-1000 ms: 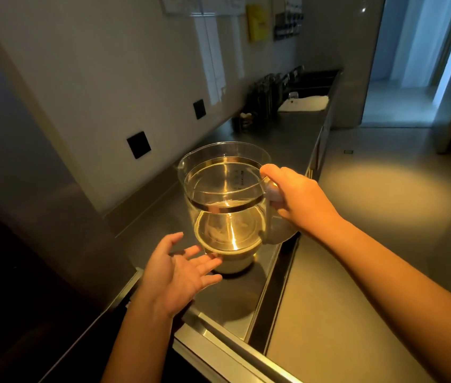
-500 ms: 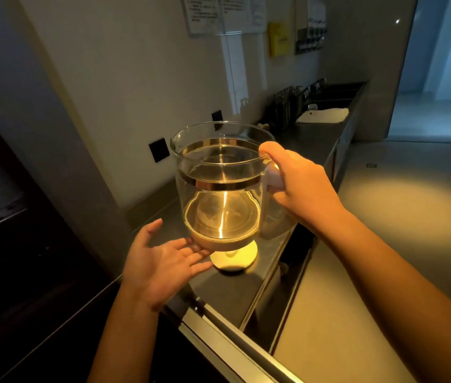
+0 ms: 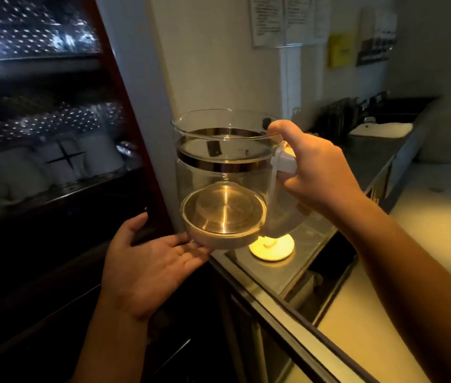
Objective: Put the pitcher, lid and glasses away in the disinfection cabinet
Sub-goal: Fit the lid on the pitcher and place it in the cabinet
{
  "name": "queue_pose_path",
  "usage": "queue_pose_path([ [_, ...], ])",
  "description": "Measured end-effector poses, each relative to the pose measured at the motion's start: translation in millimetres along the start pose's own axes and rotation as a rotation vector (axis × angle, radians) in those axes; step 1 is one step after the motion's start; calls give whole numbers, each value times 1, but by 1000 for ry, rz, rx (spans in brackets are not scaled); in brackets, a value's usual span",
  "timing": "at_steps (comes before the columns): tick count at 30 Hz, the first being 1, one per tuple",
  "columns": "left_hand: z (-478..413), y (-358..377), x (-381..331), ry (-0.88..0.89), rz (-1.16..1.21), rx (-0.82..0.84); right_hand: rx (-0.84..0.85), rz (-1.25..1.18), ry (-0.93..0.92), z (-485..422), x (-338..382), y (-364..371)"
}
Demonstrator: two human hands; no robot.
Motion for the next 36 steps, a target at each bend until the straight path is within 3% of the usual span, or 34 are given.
queue_pose_path([
  [9,72,-27,10,76,91,-148,9,-27,-160,26,64,6],
  [27,202,-78,61,192,307,-411,202,-115,-415,105,175,51],
  [36,256,-110,68,281,370,-473,232,-314,-459,139,219,70],
])
Point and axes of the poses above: each hand's wrist, its own z-axis away from the middle knuckle, its own y-axis out of the palm, x = y × z, the point moved 8 cm from there along -z, towards the middle knuckle, and after that the axes turned 11 degrees about -z, right-handed, at the moved point
